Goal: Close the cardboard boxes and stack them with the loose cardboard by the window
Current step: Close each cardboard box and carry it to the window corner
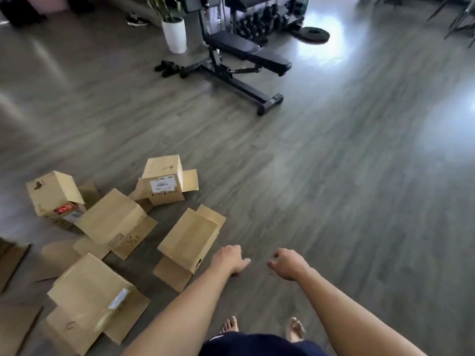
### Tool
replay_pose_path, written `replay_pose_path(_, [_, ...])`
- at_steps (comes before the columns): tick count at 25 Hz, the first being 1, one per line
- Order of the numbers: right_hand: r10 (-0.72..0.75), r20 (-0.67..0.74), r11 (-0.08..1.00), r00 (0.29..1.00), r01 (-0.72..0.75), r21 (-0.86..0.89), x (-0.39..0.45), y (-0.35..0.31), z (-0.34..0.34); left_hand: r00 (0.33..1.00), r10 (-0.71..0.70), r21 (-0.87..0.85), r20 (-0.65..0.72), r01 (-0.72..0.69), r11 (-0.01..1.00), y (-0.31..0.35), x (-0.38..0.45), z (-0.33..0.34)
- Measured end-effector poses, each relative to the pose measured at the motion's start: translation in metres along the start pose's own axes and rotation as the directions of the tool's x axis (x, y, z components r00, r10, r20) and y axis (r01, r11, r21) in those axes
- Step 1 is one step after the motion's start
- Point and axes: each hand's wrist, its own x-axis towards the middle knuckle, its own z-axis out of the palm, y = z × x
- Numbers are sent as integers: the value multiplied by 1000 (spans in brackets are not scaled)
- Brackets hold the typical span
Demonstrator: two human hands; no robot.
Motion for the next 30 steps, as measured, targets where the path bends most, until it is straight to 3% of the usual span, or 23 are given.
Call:
replay_pose_path(7, [-203, 178, 936, 963, 244, -252, 121, -60, -69, 950, -313, -234, -19, 300, 925, -44, 48, -34])
replay_pose_path(11, [-375, 280, 795, 884, 462, -393, 181, -98, -118, 862, -504, -355, -63, 452, 818, -39, 60, -62])
replay_pose_path(17, [-485, 426, 612, 764, 644, -459, 220, -137, -153, 736, -675, -519, -52, 558, 648, -25, 47, -53])
replay_pose_path(20, [-493, 456, 580, 741, 671, -462, 222, -148, -145, 715, -698, -533, -42, 574, 621, -23, 46, -39])
replay_pose_path(25, [-467, 429, 604, 773, 633, -483, 244, -173, -115, 678, -733, -581, -57, 575, 576, -52, 71, -31])
replay_pose_path(30, [-524, 369, 604, 767, 641, -475, 322, -210, -66, 567, -811, -645, -141, 569, 510, -106, 144, -19])
